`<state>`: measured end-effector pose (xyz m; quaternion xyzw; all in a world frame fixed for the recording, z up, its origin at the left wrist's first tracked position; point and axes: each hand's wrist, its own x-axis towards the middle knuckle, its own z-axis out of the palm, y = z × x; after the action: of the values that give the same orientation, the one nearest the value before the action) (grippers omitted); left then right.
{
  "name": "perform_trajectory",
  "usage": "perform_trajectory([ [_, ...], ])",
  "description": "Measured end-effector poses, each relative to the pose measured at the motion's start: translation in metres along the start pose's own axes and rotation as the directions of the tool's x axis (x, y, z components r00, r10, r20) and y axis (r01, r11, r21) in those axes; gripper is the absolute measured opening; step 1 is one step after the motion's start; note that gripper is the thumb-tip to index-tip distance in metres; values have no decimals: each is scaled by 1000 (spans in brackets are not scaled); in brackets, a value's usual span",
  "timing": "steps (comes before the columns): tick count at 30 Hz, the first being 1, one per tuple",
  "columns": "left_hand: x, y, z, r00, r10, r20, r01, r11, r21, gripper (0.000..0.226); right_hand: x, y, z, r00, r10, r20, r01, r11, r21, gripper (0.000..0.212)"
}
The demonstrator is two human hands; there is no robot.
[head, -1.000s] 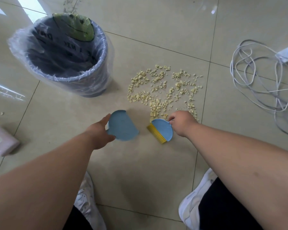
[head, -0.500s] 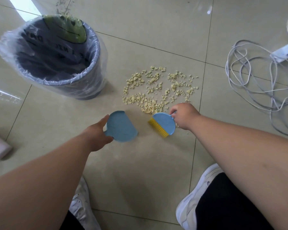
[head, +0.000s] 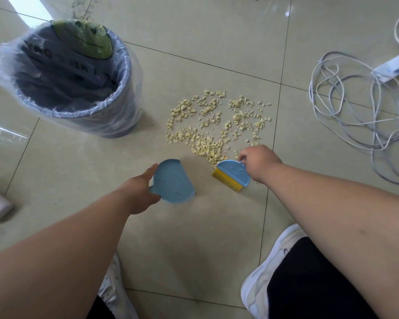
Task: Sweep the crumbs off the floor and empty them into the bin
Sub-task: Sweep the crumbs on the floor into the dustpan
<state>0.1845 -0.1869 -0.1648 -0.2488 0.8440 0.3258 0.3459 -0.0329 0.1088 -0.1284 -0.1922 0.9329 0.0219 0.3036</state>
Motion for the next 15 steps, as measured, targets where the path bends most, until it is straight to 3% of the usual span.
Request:
perform_trajectory([
  [6,3,6,-4,1000,6,-28,-6,1000,-10,107,11,-8,-13,997,64,-44,-62,997,55,35],
  [11,-2,9,-12,999,-17,-42,14,998,-60,106,7,-4,-14,996,68,-57,-61,991,121,26],
  [15,-7,12,-19,996,-55,-72,41,982,-185,108,3,-9,-11,990,139,-16,-120,902,414,14],
])
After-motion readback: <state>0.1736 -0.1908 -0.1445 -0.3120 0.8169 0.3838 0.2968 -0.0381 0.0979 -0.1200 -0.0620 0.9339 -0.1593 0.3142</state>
